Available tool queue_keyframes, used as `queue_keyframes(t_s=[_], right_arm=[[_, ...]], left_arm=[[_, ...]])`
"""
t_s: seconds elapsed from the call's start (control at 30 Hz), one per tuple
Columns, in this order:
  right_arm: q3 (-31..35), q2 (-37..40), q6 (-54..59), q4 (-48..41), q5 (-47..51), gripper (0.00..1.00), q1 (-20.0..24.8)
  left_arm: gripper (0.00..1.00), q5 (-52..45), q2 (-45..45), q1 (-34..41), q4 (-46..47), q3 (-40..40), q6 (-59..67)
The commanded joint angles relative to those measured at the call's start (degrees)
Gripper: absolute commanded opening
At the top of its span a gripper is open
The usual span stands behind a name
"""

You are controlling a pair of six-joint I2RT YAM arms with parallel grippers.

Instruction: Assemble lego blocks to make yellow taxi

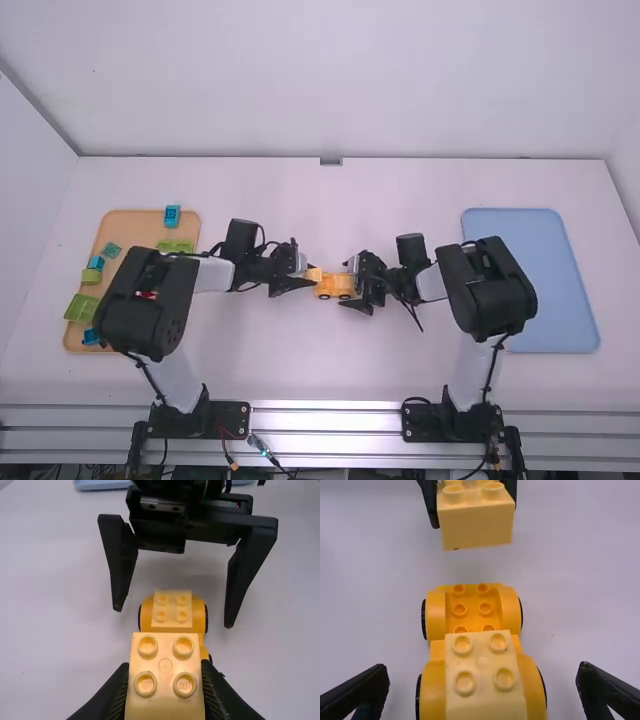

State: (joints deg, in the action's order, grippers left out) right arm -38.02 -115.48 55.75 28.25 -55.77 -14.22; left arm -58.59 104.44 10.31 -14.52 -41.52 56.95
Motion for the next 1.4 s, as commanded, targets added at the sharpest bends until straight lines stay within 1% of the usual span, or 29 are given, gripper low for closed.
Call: queue_keyframes(t_s=[0.0,0.1,0.23,0.3,0.37,0.4,0.47,0.5,0.53,0.57,0.63,0.87,1.03,1.33,1.37], right_arm=[[-2.34,-2.89,-0.02,-0.35,-1.40,0.97,-1.29],[-3.96,-4.79,-1.44,-0.37,-1.40,0.97,-1.62],[-4.17,-4.90,-1.88,-0.48,-1.46,0.95,-1.16],[-4.17,-4.90,-1.88,-0.39,-1.44,0.90,-1.16],[-4.02,-4.90,-1.86,-0.37,-1.42,0.79,-1.16],[-4.00,-4.90,-1.84,-0.37,-1.42,0.78,-1.16],[-3.98,-4.90,-1.88,-0.70,-1.40,0.65,-1.16],[-4.00,-4.90,-1.86,-1.03,-1.40,0.61,-1.16],[-4.09,-4.90,-1.62,-1.51,-1.42,0.59,-1.16],[-4.15,-4.90,-1.42,-1.79,-1.42,0.55,-1.16],[-4.04,-4.90,-1.44,-1.88,-1.44,0.52,-1.16],[-4.02,-4.90,-1.51,-2.14,-1.22,0.51,-1.16],[-4.02,-4.90,-1.49,-2.19,-1.25,0.51,-1.27],[-4.02,-4.90,-1.46,-3.43,-1.44,0.51,-1.20],[-4.02,-4.90,-1.46,-3.43,-1.46,0.51,-1.29]], left_arm=[[0.06,1.44,-1.38,2.08,-0.15,-0.22,-1.07],[0.04,3.65,-1.38,3.28,-0.35,-0.22,-1.55],[0.03,3.65,-1.03,3.21,-0.52,-0.22,-1.84],[0.02,3.56,-0.13,3.23,-1.46,-0.22,-1.92],[0.03,3.48,1.27,3.32,-3.13,-0.22,-2.80],[0.03,3.32,1.49,3.32,-3.34,-0.22,-2.93],[0.03,1.73,2.51,3.32,-4.87,-0.22,-3.56],[0.04,1.20,2.64,3.32,-5.22,-0.22,-3.54],[0.04,1.01,2.75,3.30,-5.51,-0.22,-3.54],[0.04,1.07,2.75,3.30,-5.66,-0.22,-3.48],[0.03,1.99,2.75,3.30,-5.66,-0.22,-3.17],[0.02,3.08,4.31,5.29,-5.92,-0.22,-3.15],[0.02,6.99,5.03,6.49,-5.75,-0.22,-3.17],[0.02,7.32,5.22,6.49,-6.32,-0.22,-3.15],[0.02,8.46,5.49,6.54,-6.71,-0.22,-3.21]])
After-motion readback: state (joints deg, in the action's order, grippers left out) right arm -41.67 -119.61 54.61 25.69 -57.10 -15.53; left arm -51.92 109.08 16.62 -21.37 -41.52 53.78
